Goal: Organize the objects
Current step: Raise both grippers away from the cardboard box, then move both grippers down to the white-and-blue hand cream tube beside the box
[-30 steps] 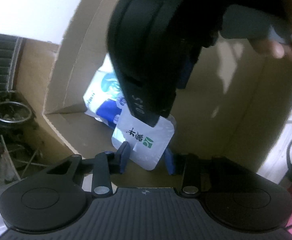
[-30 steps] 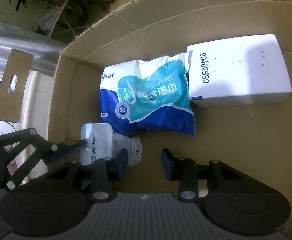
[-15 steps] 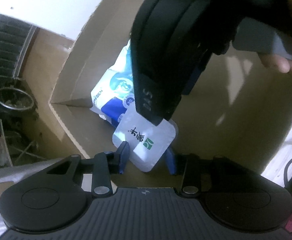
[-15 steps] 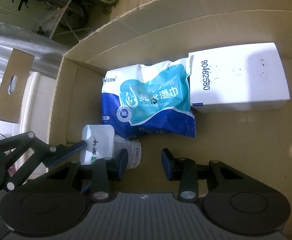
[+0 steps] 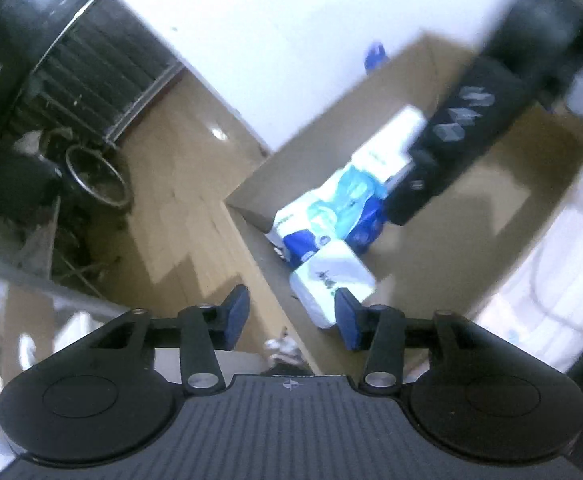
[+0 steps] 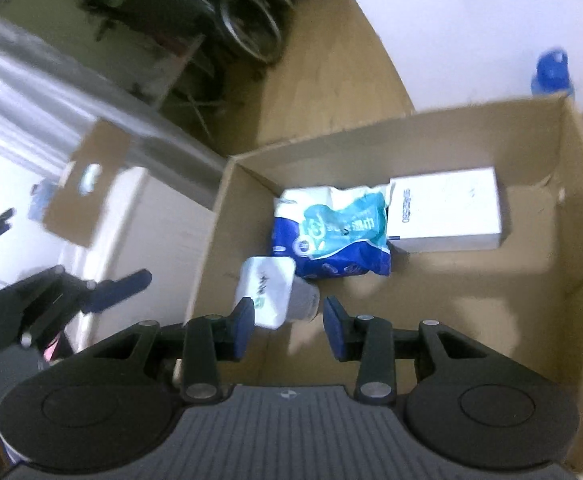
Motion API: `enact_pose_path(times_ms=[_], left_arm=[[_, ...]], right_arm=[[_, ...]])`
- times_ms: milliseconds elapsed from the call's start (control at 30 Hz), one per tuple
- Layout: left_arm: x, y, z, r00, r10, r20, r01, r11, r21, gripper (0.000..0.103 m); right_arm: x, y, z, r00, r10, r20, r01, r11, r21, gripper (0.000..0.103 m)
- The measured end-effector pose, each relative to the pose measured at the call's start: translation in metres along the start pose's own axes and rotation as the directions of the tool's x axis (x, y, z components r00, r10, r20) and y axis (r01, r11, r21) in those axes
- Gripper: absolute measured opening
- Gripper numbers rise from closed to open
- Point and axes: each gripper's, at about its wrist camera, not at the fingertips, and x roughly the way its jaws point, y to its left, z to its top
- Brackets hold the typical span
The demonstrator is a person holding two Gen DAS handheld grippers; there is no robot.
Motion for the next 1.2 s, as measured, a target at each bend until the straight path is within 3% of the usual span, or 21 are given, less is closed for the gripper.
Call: enact_pose_path(times_ms=[100,167,300,433,700,933,1000,1033,1067,1200], left_arm=[[-0.028,0.001,-0.019,0.997,-0.059,0.057,0.064,0.994,-0.092,0.055],[-0.023,0.017,-0.031,0.993,-0.085,0.077,0.096,0.984,-0.151,0.055],[-0.024,0.011,-0.064,0.984,-0.153,0.088,0.171,0.953,-0.251,0.055],[-0.007,0.007,-0.093,0.979,-0.191,0.067,0.203,0.931,-0.303,0.055],[0.018,-0.003,-0.133,0.963,-0.265,0.044,0.259,0.872,-0.415,0.055],[0.054,0.003,-0.142,0.939,-0.329,0.099,0.328,0.774,-0.542,0.055],[0.064,0.004,-0.143,0.948,-0.304,0.092,0.301,0.765,-0.57,0.055],[0.066,0.004,-0.143,0.947,-0.305,0.096,0.307,0.781,-0.544,0.056],[0.071,0.005,-0.143,0.949,-0.3,0.096,0.301,0.774,-0.556,0.057],[0.085,0.01,-0.146,0.909,-0.394,0.139,0.393,0.694,-0.604,0.065]], right_arm=[[-0.034,0.0,-0.025,0.999,0.002,0.037,0.001,0.997,-0.073,0.043],[-0.052,-0.003,-0.045,0.998,-0.021,0.067,0.028,0.995,-0.101,0.043],[-0.072,-0.023,-0.083,0.995,-0.023,0.094,0.028,0.998,-0.052,0.043],[-0.072,-0.044,-0.108,0.998,-0.011,0.059,0.01,1.0,0.021,0.043],[-0.035,-0.074,-0.135,1.0,-0.023,-0.003,0.023,0.982,0.187,0.043],[-0.001,-0.079,-0.142,0.998,-0.011,-0.059,0.026,0.967,0.254,0.043],[0.006,-0.078,-0.141,0.999,-0.009,-0.051,0.022,0.965,0.262,0.043],[0.009,-0.077,-0.139,0.999,-0.007,-0.052,0.02,0.965,0.263,0.043],[0.013,-0.077,-0.136,0.999,-0.005,-0.052,0.018,0.964,0.264,0.043],[0.027,-0.076,-0.135,0.998,0.007,-0.06,0.009,0.962,0.272,0.043]])
